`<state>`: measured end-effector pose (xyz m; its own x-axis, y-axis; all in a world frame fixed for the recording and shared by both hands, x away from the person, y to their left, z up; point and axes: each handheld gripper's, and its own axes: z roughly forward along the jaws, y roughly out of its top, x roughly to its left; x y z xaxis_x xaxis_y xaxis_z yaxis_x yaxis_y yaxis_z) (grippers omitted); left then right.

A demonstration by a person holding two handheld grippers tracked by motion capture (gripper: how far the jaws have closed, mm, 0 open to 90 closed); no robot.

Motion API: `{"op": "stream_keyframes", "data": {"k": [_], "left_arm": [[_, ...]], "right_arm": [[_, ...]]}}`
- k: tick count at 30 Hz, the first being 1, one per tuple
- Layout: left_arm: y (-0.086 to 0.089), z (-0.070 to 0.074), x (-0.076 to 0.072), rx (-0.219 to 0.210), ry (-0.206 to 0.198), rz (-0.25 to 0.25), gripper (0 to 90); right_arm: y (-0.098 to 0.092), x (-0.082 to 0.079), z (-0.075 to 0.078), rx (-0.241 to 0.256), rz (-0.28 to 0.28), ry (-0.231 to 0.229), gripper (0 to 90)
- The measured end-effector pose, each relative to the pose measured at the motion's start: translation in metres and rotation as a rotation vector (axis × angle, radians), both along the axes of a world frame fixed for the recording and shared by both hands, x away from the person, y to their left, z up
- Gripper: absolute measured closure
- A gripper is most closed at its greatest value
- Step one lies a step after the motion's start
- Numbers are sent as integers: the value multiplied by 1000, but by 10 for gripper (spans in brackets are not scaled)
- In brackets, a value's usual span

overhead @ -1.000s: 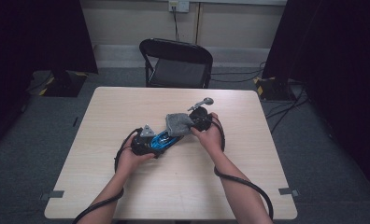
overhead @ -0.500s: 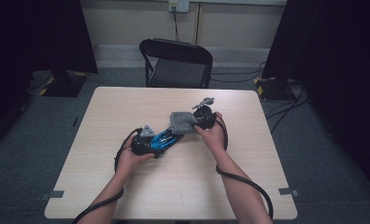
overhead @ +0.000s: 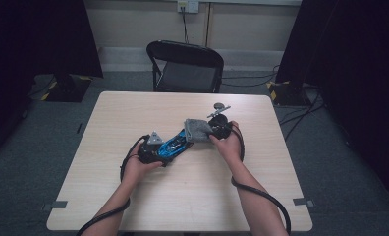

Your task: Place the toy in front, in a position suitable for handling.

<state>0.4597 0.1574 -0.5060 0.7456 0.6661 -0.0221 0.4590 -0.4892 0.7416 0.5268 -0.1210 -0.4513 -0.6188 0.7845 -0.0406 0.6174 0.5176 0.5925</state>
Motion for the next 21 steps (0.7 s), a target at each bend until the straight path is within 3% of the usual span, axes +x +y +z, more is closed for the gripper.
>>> {"op": "stream_keyframes", "data": {"k": [21], "left_arm": [[0,0,0,2,-4,-1,255]], "right_arm": [[-38,-9,10,-14,-47,-26,752]]}}
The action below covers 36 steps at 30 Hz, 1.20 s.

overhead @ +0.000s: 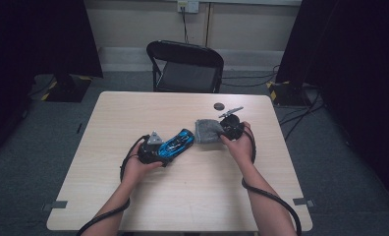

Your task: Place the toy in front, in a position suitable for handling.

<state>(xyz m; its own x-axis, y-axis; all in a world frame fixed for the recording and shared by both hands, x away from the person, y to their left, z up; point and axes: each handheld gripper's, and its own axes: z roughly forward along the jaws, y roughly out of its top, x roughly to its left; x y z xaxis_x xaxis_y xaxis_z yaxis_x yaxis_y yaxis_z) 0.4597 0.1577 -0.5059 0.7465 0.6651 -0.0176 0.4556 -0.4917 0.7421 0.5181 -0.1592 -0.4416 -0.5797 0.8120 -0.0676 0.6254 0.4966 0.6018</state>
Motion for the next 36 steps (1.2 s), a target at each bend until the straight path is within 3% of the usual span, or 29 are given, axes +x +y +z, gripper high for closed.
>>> {"op": "stream_keyframes", "data": {"k": [11,16,21,27,36], "left_arm": [[0,0,0,0,0,0,255],[0,0,0,0,0,0,255],[0,0,0,1,0,0,255],[0,0,0,0,0,0,255],[0,0,-1,-2,2,4,255]], "right_arm": [[-35,-10,24,54,-53,-34,752],[-34,-17,39,82,-35,-55,752],[-17,-21,48,104,12,-71,751],[17,-26,51,124,77,-68,750],[69,-32,48,106,179,-56,750]]}}
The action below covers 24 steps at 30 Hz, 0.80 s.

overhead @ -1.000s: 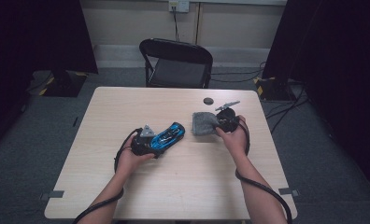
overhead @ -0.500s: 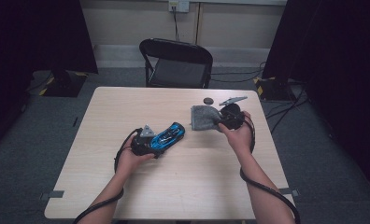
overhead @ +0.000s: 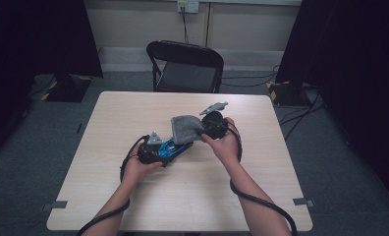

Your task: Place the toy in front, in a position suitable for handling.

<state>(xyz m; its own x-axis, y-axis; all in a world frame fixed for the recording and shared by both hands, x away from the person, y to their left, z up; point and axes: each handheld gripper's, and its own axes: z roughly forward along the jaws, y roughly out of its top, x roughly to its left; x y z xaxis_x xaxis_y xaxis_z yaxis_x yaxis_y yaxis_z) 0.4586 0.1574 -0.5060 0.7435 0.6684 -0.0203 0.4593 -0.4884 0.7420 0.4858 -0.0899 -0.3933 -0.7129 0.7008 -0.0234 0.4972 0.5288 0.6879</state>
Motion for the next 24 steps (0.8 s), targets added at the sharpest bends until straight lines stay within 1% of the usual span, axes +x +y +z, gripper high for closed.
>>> {"op": "stream_keyframes", "data": {"k": [4,7,9,15,19,24], "left_arm": [[0,0,0,-1,0,1,255],[0,0,0,0,-1,2,255],[0,0,0,-1,-1,3,255],[0,0,-1,-2,0,4,255],[0,0,-1,-1,1,4,255],[0,0,-1,-1,1,5,255]], "right_arm": [[19,-3,-5,-17,38,4,749],[30,-5,-10,-45,61,6,749],[36,-6,-14,-47,73,19,749],[47,-9,-22,-52,95,36,748],[52,-9,-26,-71,97,37,748],[54,-9,-32,-72,98,53,747]]}}
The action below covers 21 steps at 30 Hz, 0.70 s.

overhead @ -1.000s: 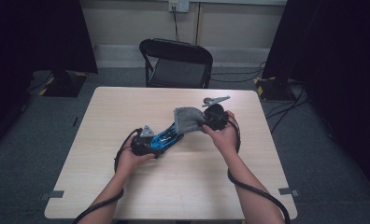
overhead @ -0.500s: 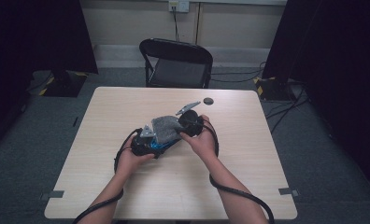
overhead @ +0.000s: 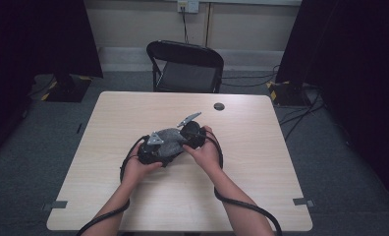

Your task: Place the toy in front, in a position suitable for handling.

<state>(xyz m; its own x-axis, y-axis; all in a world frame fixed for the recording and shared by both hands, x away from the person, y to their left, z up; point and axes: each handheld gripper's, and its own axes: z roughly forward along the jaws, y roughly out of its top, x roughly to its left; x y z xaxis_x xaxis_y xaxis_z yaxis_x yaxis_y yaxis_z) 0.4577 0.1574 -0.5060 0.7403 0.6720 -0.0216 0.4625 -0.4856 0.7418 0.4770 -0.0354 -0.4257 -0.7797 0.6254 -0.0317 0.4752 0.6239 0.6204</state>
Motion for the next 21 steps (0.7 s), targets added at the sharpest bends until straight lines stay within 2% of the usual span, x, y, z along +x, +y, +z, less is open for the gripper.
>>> {"op": "stream_keyframes", "data": {"k": [10,21], "left_arm": [[0,0,0,4,-4,-1,255],[0,0,0,-1,0,1,255]], "right_arm": [[7,0,-7,-36,9,1,745],[16,-1,-18,-55,17,10,745]]}}
